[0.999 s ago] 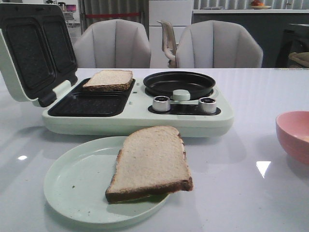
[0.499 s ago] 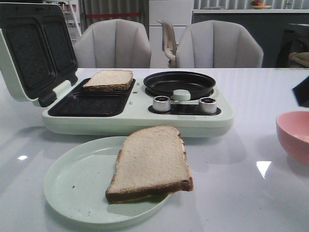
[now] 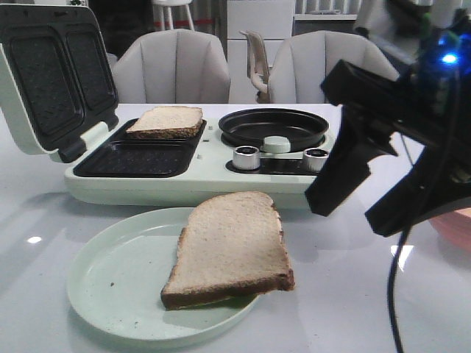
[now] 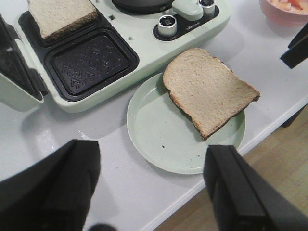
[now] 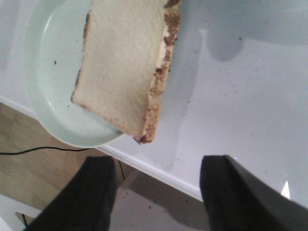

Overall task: Make breakfast with bread and shrimp
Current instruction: 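Grasp the remaining bread slice on the plate with the right gripper, then place the bread slice onto the nearer sandwich plate and release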

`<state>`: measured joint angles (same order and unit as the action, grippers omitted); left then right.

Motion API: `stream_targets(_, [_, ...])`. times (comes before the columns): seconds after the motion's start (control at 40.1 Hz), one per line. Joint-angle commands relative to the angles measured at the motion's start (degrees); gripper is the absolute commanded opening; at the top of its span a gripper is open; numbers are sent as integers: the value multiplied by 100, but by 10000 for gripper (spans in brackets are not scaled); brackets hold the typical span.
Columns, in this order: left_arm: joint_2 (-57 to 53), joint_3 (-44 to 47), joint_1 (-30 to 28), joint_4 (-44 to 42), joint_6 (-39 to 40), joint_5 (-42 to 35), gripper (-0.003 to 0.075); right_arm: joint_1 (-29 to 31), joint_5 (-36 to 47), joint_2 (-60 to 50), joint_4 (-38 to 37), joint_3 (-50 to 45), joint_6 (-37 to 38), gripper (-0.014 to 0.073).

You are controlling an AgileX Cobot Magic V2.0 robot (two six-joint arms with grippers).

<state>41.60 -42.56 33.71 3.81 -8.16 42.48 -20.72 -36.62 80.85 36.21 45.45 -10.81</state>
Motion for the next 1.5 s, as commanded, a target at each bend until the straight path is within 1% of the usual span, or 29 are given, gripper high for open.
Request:
stream_targets(0.0, [-13,-154,20,72,7,-433,508,-6,-169,282,274,487,-78,496])
stream_targets(0.15, [-13,-154,20,72,7,-433,508,-6,-424,884,299,962,-84,496])
stream_targets(0.399, [-13,-154,20,72,7,-433,508,-6,-618,1727,346,1556,-84,496])
stream_targets(0.599, [-13,-154,20,72,7,-433,508,-6,-630,2144,462,1794,-106,496])
stream_targets(0.674, [-13,-154,20,72,7,-433,508,-6,-634,2217,552,1800,-225,489])
stream_targets(0.724, [-13,-154,20,72,7,-433,508,-6,-667,2239,622,1800,-342,456])
stream_targets(0.774, [-13,-154,20,72,7,-433,508,-6,-699,2244,706,1800,-446,402])
stream_targets(0.824, [-13,-154,20,72,7,-433,508,-6,-702,2244,759,1800,-506,325])
stream_targets(0.924, [-13,-154,20,72,7,-433,508,-6,-685,2244,772,1800,-526,202])
stream_targets(1.024, [-13,-154,20,72,7,-433,508,-6,-677,2239,772,1800,-526,128])
stream_targets(1.198, [-13,-154,20,72,7,-433,508,-6,-652,2151,772,1800,-528,77])
stream_targets(1.348, [-13,-154,20,72,7,-433,508,-6,-674,1804,772,1800,-572,43])
stream_targets(1.473, [-13,-154,20,72,7,-433,508,-6,-827,1405,772,1800,-609,43])
